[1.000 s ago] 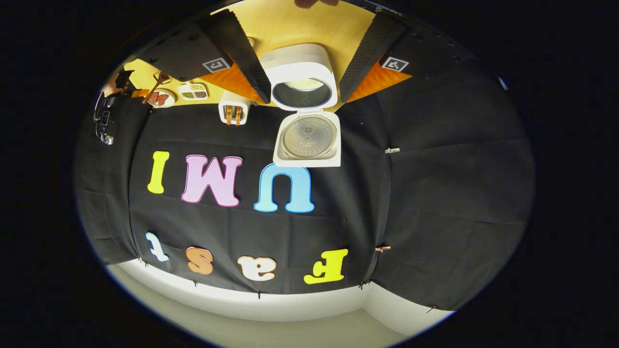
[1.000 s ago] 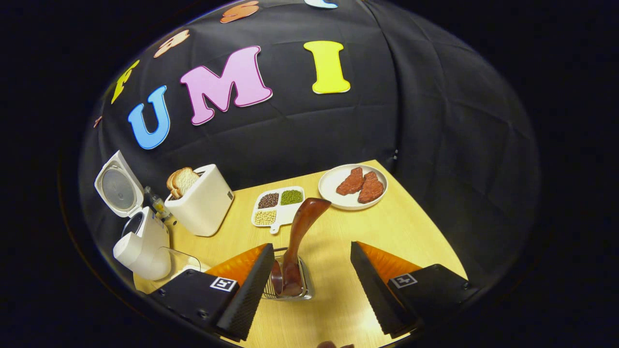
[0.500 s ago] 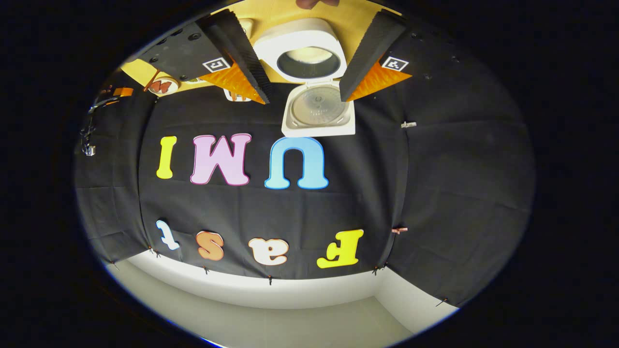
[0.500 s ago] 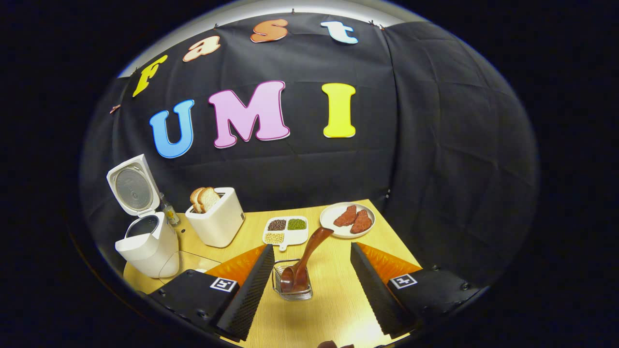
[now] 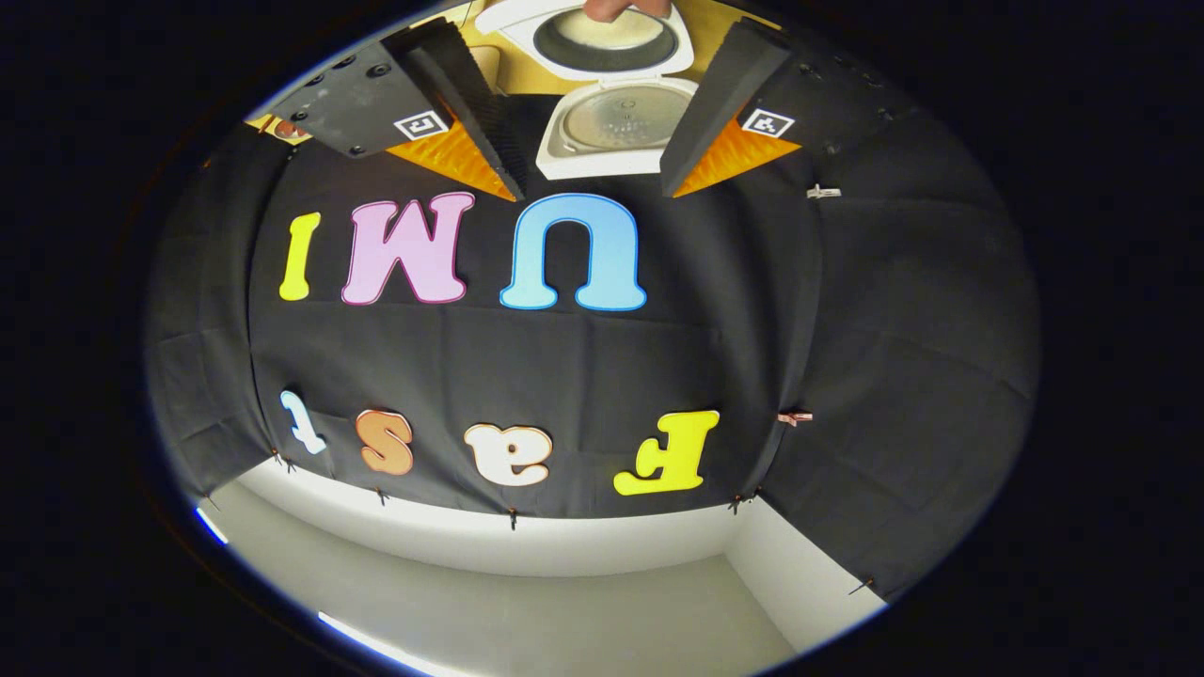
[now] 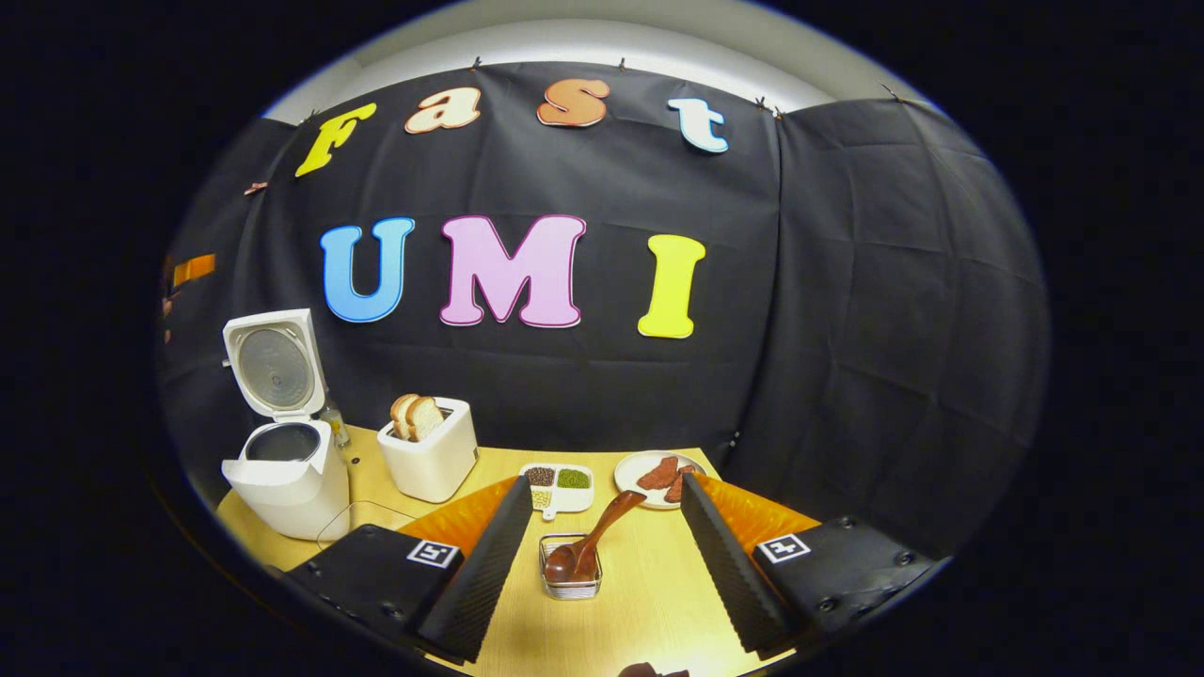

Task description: Close the left gripper, press the button to open the rice cooker; take a wooden spoon from the chopstick holder with the right hand, scoop a spoonful of rice and pour it into the rice cooker, then put the wooden spoon back into the chopstick holder.

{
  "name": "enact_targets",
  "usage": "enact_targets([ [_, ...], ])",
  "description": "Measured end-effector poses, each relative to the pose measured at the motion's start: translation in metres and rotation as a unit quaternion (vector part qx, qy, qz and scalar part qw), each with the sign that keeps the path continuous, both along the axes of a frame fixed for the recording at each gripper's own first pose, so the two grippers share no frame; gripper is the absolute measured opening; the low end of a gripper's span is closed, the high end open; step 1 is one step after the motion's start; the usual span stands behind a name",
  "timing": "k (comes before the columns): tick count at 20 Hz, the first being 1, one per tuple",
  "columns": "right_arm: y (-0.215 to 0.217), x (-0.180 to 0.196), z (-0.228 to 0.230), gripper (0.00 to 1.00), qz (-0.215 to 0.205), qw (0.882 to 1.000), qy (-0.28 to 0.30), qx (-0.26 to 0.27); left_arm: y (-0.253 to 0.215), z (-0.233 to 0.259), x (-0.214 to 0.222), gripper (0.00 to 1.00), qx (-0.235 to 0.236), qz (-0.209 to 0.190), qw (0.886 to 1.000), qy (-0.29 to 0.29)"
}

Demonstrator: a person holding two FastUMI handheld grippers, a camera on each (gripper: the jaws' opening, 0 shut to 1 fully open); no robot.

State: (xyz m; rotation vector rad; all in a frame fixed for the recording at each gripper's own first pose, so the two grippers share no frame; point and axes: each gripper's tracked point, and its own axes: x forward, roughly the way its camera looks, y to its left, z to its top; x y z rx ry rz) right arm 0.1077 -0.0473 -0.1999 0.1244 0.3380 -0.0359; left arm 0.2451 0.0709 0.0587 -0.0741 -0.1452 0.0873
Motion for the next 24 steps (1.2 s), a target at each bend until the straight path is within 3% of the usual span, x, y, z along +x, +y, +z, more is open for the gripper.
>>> enact_targets([
  [9,0.019,-0.056,0.012,0.98,-0.017,1.0,0.007,0.002,0.036,-0.008,0.145,0.97,0.003,0.023,1.0,0.001],
  [13,0.024,-0.084,0.012,0.98,-0.026,1.0,0.017,-0.006,0.046,-0.037,0.187,0.96,0.039,0.031,0.998,0.025],
  [19,0.032,-0.11,0.005,0.98,-0.024,0.999,0.037,-0.001,0.071,-0.089,0.223,0.96,0.055,0.061,0.993,0.083],
  [24,0.029,-0.101,0.017,0.98,-0.015,0.999,0.028,0.01,0.069,-0.113,0.214,0.99,0.012,0.056,0.99,0.129],
])
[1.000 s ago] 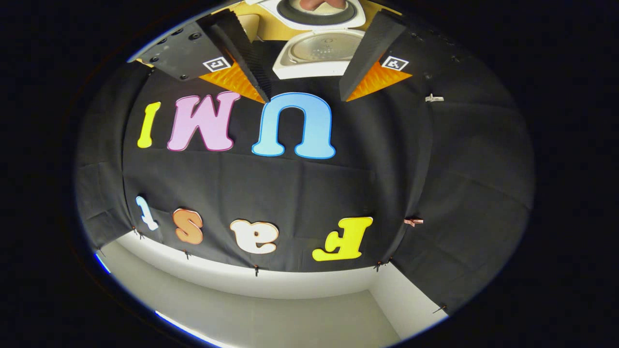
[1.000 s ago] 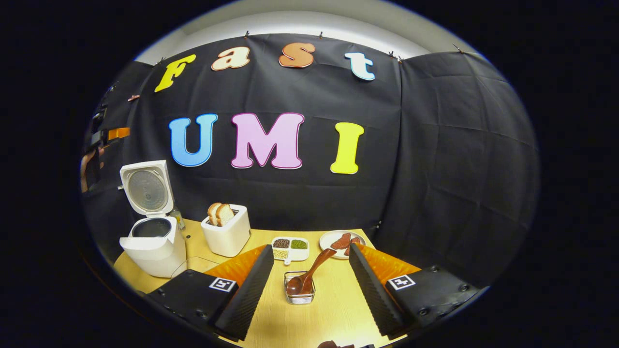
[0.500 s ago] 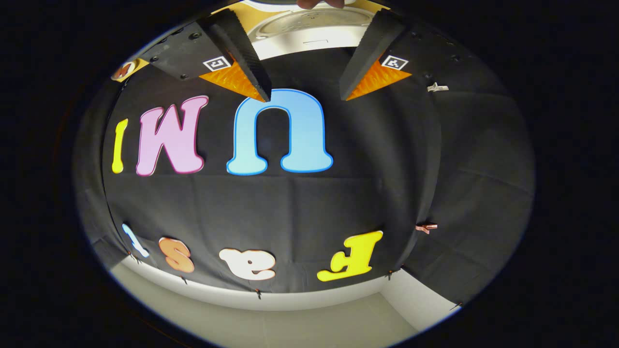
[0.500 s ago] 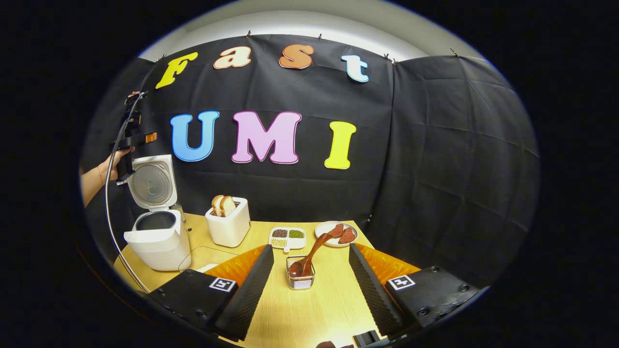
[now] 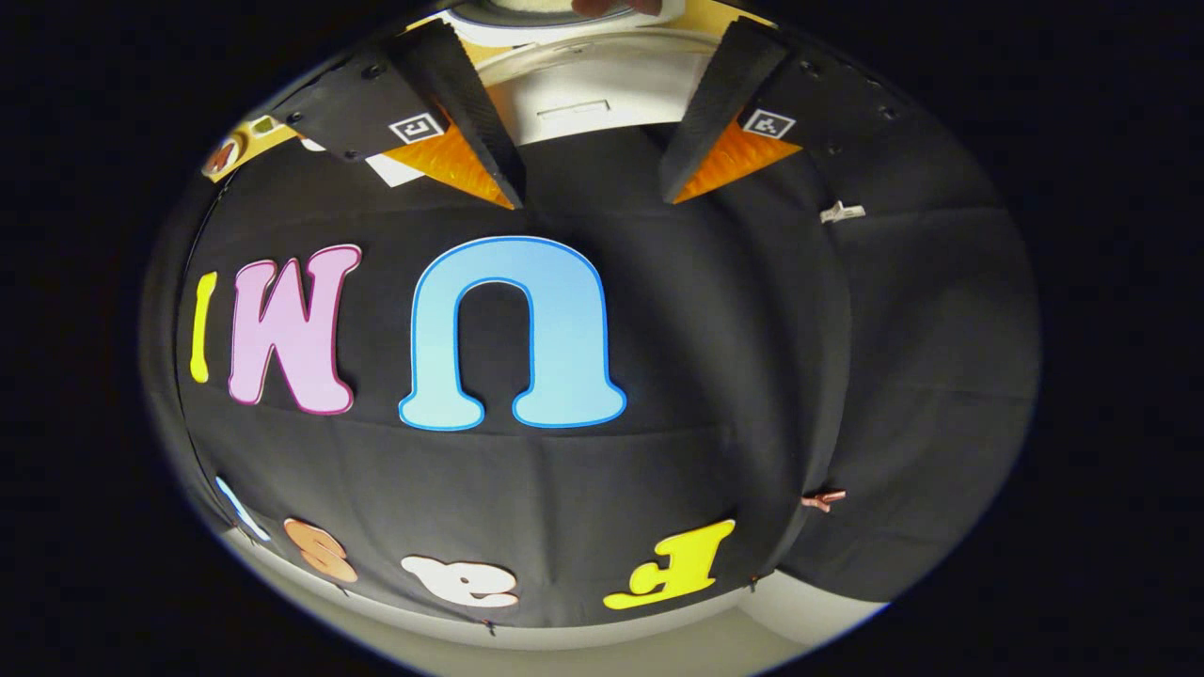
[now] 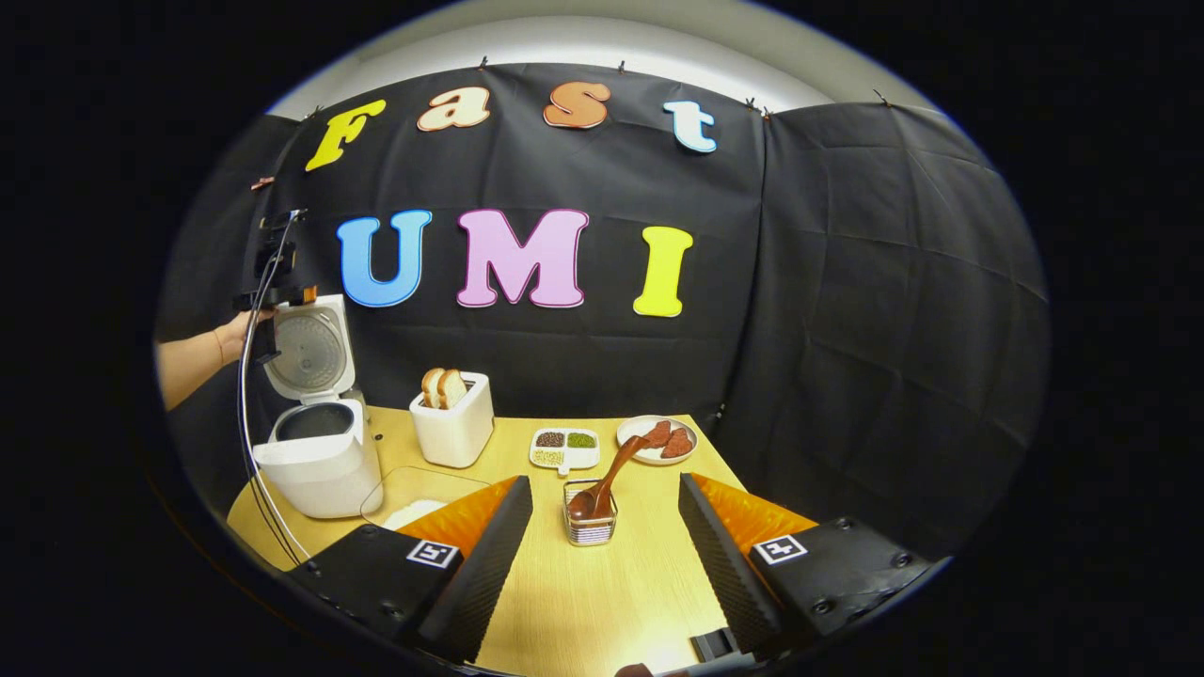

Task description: Close the left gripper, press the button to open the rice cooker; take a wooden spoon from the chopstick holder with the right hand, scoop a spoonful of rice and pour it into the rice cooker, then put the wooden spoon back into the chopstick holder.

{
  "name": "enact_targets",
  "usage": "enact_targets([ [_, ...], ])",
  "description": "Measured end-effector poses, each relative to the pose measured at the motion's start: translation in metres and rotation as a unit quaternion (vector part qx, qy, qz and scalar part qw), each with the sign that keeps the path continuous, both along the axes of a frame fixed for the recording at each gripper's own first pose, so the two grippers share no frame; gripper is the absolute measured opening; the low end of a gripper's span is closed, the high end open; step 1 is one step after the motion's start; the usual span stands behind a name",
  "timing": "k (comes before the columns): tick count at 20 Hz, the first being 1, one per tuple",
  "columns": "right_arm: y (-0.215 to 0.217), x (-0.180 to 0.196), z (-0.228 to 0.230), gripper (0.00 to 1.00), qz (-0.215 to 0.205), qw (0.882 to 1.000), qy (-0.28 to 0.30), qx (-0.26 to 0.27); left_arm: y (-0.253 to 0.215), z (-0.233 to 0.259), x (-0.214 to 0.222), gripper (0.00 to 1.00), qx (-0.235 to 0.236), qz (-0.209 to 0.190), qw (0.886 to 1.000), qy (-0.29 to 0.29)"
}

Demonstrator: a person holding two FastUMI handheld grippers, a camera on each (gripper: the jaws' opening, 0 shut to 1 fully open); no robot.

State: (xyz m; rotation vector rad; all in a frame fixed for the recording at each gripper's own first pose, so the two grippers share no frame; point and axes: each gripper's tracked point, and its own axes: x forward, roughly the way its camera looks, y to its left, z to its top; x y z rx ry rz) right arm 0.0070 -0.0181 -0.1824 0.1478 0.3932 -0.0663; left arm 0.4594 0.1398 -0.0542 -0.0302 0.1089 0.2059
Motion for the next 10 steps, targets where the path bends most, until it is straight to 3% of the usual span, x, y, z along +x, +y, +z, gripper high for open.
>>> enact_targets([
  [10,0.008,0.029,0.013,0.98,0.054,0.998,-0.028,0.015,-0.048,-0.036,-0.088,1.0,-0.022,0.031,0.997,0.069],
])
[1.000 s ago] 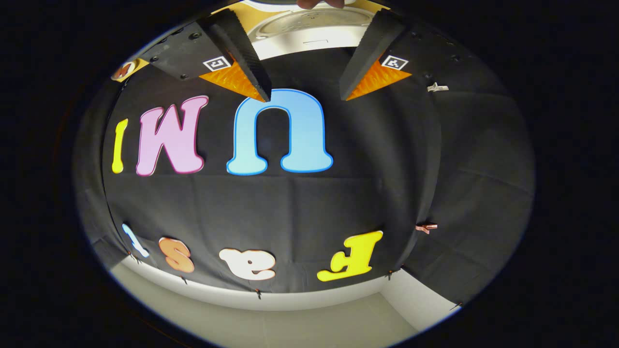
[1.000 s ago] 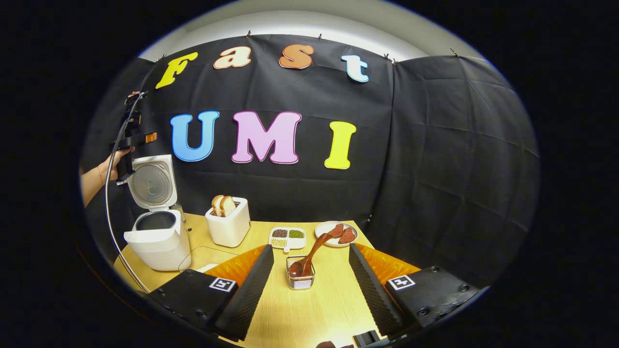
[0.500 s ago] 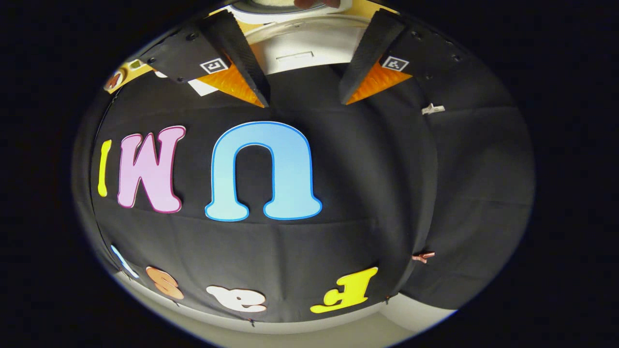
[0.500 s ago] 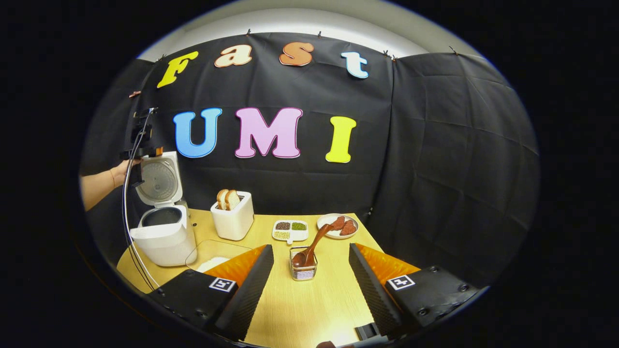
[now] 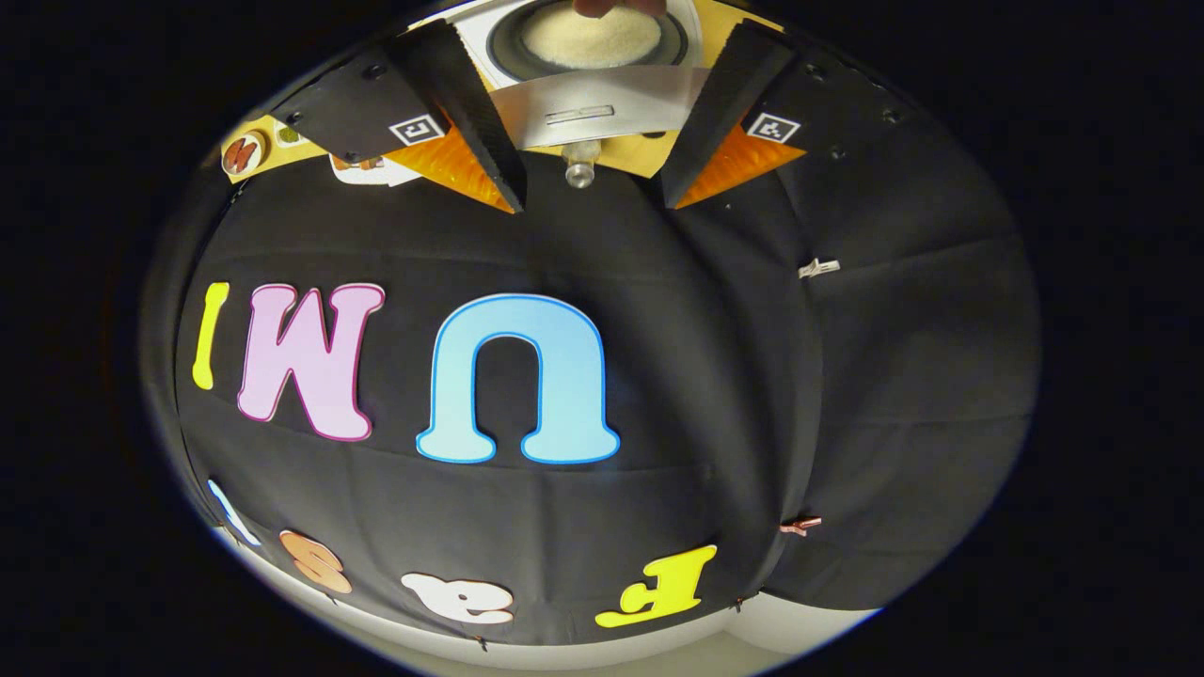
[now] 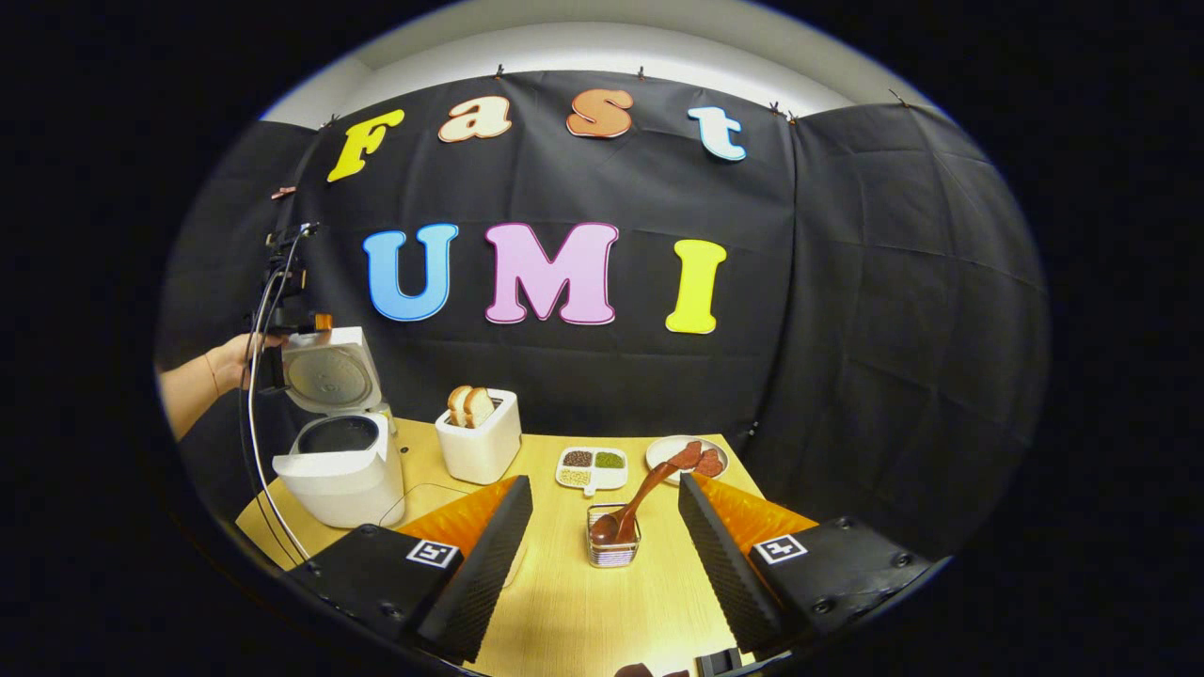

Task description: Close the left gripper, press the button to open the rice cooker; take a wooden spoon from the chopstick holder with the right hand, scoop a spoonful of rice and pour it into the rice cooker, then put the wooden spoon back into the chopstick holder.

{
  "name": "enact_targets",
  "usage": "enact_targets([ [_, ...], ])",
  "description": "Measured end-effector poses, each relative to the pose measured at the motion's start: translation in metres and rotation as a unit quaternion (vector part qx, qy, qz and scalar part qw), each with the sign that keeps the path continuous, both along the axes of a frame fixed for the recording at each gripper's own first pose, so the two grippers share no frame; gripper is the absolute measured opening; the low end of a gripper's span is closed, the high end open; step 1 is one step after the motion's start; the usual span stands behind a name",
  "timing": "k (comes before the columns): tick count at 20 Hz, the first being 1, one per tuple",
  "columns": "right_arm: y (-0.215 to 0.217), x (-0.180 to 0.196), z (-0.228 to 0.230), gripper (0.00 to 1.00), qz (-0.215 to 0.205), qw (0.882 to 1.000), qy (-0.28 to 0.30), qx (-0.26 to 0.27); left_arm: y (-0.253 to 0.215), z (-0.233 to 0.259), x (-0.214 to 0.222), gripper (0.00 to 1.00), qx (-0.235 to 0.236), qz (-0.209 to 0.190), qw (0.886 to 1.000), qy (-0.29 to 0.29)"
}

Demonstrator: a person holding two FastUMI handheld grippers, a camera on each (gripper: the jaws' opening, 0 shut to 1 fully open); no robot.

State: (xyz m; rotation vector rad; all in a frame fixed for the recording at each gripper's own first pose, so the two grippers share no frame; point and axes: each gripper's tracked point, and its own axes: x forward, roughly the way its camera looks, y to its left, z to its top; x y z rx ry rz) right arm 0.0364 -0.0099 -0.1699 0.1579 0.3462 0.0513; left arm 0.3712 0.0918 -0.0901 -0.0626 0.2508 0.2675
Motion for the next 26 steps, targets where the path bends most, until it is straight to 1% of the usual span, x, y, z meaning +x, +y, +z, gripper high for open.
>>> enact_targets([
  [3,-0.004,0.001,-0.003,0.98,0.008,1.0,0.001,0.003,-0.016,-0.03,-0.027,1.0,-0.019,0.009,0.999,0.033],
  [5,-0.007,-0.001,-0.007,0.98,0.01,1.0,0.004,0.009,-0.024,-0.046,-0.04,1.0,-0.033,0.017,0.999,0.038],
  [7,-0.012,-0.004,-0.009,0.98,0.015,1.0,0.007,0.008,-0.03,-0.068,-0.051,0.98,-0.036,0.026,0.997,0.058],
  [8,-0.015,-0.005,-0.01,0.98,0.017,1.0,0.009,0.007,-0.035,-0.078,-0.055,1.0,-0.036,0.026,0.997,0.068],
  [10,-0.02,-0.006,-0.01,0.98,0.02,1.0,0.009,0.01,-0.042,-0.098,-0.065,0.99,-0.041,0.03,0.995,0.089],
  [12,-0.022,-0.006,-0.013,0.98,0.023,1.0,0.011,0.011,-0.046,-0.108,-0.072,0.99,-0.038,0.032,0.994,0.094],
  [15,-0.018,-0.005,-0.024,0.98,0.04,0.999,0.024,0.01,-0.053,-0.128,-0.082,0.99,-0.036,0.03,0.993,0.109],
  [17,-0.015,-0.002,-0.023,0.98,0.049,0.999,0.022,0.011,-0.057,-0.142,-0.088,0.99,-0.043,0.03,0.991,0.12],
  [21,-0.012,0.001,-0.024,0.98,0.061,0.998,0.019,0.015,-0.063,-0.162,-0.095,0.99,-0.039,0.029,0.99,0.134],
  [26,-0.017,0.006,-0.026,0.98,0.062,0.998,0.017,0.023,-0.067,-0.172,-0.105,1.0,-0.038,0.033,0.989,0.143],
])
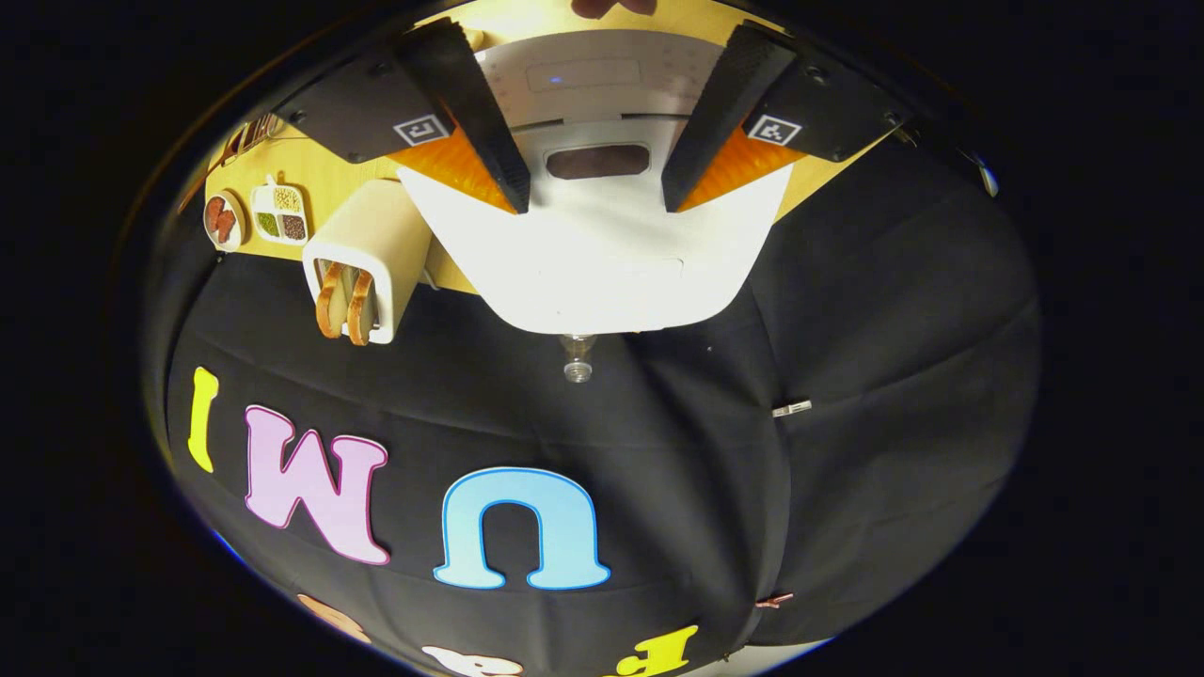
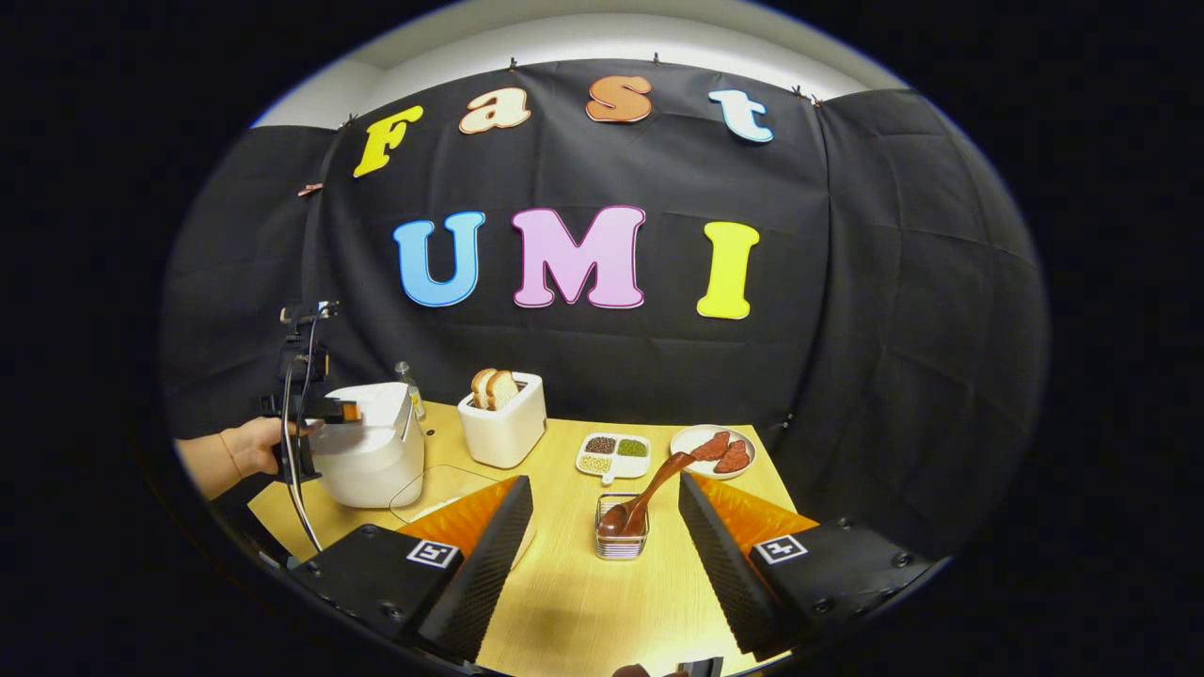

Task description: Close the left gripper, press the button to open the rice cooker; take a wooden spoon from the chopstick holder with the right hand, scoop a spoonful of rice and pour it into the rice cooker, then put the wooden spoon back into the chopstick holder.

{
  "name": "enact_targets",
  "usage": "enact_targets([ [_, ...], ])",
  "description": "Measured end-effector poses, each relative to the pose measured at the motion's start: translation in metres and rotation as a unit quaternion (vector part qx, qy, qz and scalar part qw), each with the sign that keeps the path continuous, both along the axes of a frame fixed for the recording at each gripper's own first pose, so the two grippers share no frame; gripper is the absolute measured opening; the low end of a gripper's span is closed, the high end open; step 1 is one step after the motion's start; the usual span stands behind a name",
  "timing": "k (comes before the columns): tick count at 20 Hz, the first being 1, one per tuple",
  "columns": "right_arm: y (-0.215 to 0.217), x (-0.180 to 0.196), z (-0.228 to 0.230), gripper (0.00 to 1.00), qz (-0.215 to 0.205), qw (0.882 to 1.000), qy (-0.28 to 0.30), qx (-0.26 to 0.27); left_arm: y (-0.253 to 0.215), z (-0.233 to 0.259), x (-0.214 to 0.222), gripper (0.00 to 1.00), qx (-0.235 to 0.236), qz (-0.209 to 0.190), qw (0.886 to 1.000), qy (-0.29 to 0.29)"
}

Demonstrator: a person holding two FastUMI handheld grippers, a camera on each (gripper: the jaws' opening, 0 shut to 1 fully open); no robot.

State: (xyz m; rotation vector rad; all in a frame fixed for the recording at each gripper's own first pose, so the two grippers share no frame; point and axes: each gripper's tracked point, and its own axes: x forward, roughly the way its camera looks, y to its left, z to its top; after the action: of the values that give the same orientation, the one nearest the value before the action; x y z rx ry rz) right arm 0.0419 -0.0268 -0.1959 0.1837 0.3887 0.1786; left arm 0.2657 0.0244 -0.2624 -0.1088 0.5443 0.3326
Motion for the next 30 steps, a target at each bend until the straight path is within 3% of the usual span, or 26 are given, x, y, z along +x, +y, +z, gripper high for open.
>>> enact_targets([
  [4,-0.003,0.005,-0.001,0.98,-0.004,1.0,0.002,0.017,-0.001,-0.014,-0.005,1.0,-0.012,0.004,1.0,0.02],
  [8,-0.003,0.007,0.001,0.98,-0.002,1.0,0.0,0.019,-0.003,-0.016,-0.004,1.0,-0.011,0.007,1.0,-0.003],
  [16,0.001,-0.004,0.003,0.98,0.001,1.0,-0.004,0.011,-0.001,-0.004,-0.009,0.99,0.009,-0.021,1.0,-0.017],
  [23,0.009,-0.004,0.011,0.98,0.0,1.0,-0.009,0.012,0.006,0.061,-0.036,0.97,0.019,-0.054,0.992,-0.117],
  [30,0.028,0.0,0.041,0.98,-0.002,0.999,-0.05,0.004,0.004,0.136,-0.104,0.96,0.028,-0.106,0.976,-0.189],
])
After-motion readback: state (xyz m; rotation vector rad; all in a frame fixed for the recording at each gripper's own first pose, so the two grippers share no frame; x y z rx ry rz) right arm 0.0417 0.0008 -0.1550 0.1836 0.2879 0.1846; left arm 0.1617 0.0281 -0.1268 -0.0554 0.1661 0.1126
